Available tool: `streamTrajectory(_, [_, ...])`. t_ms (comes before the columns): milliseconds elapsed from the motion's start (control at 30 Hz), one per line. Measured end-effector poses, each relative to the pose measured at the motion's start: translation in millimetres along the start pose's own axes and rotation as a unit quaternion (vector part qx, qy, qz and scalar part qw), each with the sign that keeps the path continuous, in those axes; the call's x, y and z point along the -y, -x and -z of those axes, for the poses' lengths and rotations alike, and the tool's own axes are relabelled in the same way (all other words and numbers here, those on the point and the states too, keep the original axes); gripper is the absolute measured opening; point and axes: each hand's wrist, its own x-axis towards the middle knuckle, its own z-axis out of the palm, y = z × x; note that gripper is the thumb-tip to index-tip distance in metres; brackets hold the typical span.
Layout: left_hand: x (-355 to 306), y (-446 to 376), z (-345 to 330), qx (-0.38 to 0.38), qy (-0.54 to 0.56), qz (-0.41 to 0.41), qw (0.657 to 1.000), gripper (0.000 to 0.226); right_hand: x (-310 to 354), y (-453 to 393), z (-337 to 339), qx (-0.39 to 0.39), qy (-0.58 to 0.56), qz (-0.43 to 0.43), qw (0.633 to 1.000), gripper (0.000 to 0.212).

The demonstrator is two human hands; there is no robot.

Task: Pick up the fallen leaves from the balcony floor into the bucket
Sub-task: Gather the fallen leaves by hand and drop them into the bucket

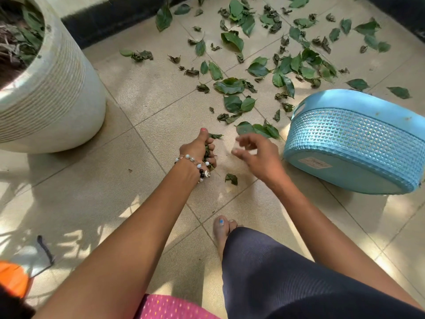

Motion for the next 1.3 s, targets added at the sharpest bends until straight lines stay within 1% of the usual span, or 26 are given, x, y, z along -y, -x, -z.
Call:
streamTrajectory(33, [-2, -2, 3, -0.008, 0.009, 0.003, 1.000, 0.038, -6, 0, 1, 0.044, 0.066, -0.017, 0.997, 0.036])
streamTrajectory(100, [-5, -4, 8, -0.017, 0.031, 0.017, 0.999, 0.038, -15, 4, -9, 0.133, 0.211, -0.014, 0.968, 0.037])
streamTrajectory(133, [-7, -4, 11, -0.022, 0.042, 0.018, 0.999, 0.039, -18, 6, -16, 0.151, 0.259, 0.007, 0.954, 0.035])
streamTrajectory(200, [-9, -7, 14, -0.028, 0.057, 0.022, 0.998, 0.040, -18, 5, -27, 0.162, 0.290, 0.046, 0.942, 0.023])
streamTrajectory(267, [-12, -7, 17, -0.029, 0.067, 0.028, 0.997, 0.041, -13, -2, -31, 0.157, 0.273, 0.068, 0.947, 0.012])
streamTrajectory(300, [-13, -8, 19, -0.026, 0.067, 0.031, 0.997, 0.042, -10, -8, -32, 0.143, 0.261, 0.078, 0.952, 0.009])
streamTrajectory(400, [-17, -7, 23, -0.024, 0.063, 0.043, 0.997, 0.041, 7, -26, -33, 0.033, 0.213, 0.125, 0.968, 0.009])
streamTrajectory(433, [-18, -7, 24, -0.023, 0.064, 0.048, 0.997, 0.040, 14, -33, -35, 0.008, 0.201, 0.142, 0.969, 0.010])
streamTrajectory(467, [-19, -8, 25, -0.021, 0.065, 0.050, 0.996, 0.039, 20, -40, -37, 0.005, 0.201, 0.160, 0.967, 0.011])
streamTrajectory(500, [-20, -9, 25, -0.017, 0.070, 0.052, 0.996, 0.038, 24, -46, -40, 0.019, 0.216, 0.182, 0.959, 0.010])
streamTrajectory(567, [-23, -11, 25, -0.013, 0.085, 0.050, 0.995, 0.036, 25, -50, -49, 0.058, 0.261, 0.235, 0.935, 0.003])
streamTrajectory(600, [-24, -12, 24, -0.015, 0.088, 0.048, 0.995, 0.035, 22, -49, -53, 0.065, 0.279, 0.258, 0.923, 0.005])
streamTrajectory(633, [-25, -13, 24, -0.017, 0.090, 0.046, 0.995, 0.034, 16, -48, -57, 0.062, 0.295, 0.275, 0.913, 0.009])
streamTrajectory(700, [-26, -15, 22, -0.028, 0.082, 0.032, 0.996, 0.032, 4, -45, -59, 0.036, 0.304, 0.275, 0.911, 0.012])
streamTrajectory(767, [-23, -18, 21, -0.037, 0.060, 0.017, 0.997, 0.032, -2, -43, -56, -0.012, 0.258, 0.245, 0.934, 0.008])
streamTrajectory(833, [-17, -17, 17, -0.039, 0.040, 0.013, 0.998, 0.035, 4, -41, -46, -0.071, 0.127, 0.152, 0.978, 0.005])
streamTrajectory(867, [-14, -16, 13, -0.037, 0.031, 0.011, 0.999, 0.036, 10, -38, -42, -0.088, 0.044, 0.105, 0.990, 0.008])
streamTrajectory(900, [-11, -16, 9, -0.034, 0.021, 0.006, 0.999, 0.039, 17, -34, -39, -0.096, -0.021, 0.080, 0.992, 0.014])
streamTrajectory(933, [-8, -15, 3, -0.030, 0.012, 0.002, 0.999, 0.042, 23, -29, -39, -0.096, -0.055, 0.076, 0.991, 0.020])
streamTrajectory(1000, [-5, -14, -8, -0.006, 0.019, 0.008, 1.000, 0.053, 31, -18, -46, -0.085, -0.037, 0.091, 0.991, 0.026])
streamTrajectory(1067, [-3, -13, -14, 0.019, 0.023, 0.018, 0.999, 0.060, 34, -11, -51, -0.075, 0.042, 0.117, 0.989, 0.018])
streamTrajectory(1133, [-5, -12, -16, 0.018, 0.018, 0.022, 0.999, 0.060, 32, -10, -45, -0.039, 0.074, 0.139, 0.987, 0.020])
streamTrajectory(1167, [-5, -13, -17, 0.012, 0.024, 0.021, 0.999, 0.056, 30, -11, -40, -0.010, 0.053, 0.142, 0.988, 0.023])
streamTrajectory(1233, [-6, -14, -19, -0.014, 0.045, 0.009, 0.999, 0.043, 28, -13, -23, 0.040, -0.068, 0.102, 0.992, 0.025])
streamTrajectory(1267, [-7, -11, -21, -0.013, 0.062, 0.001, 0.998, 0.033, 26, -16, -17, 0.031, -0.129, 0.069, 0.989, 0.025])
streamTrajectory(1300, [-9, -8, -23, 0.000, 0.084, -0.002, 0.996, 0.025, 22, -21, -12, -0.013, -0.149, 0.043, 0.988, 0.025])
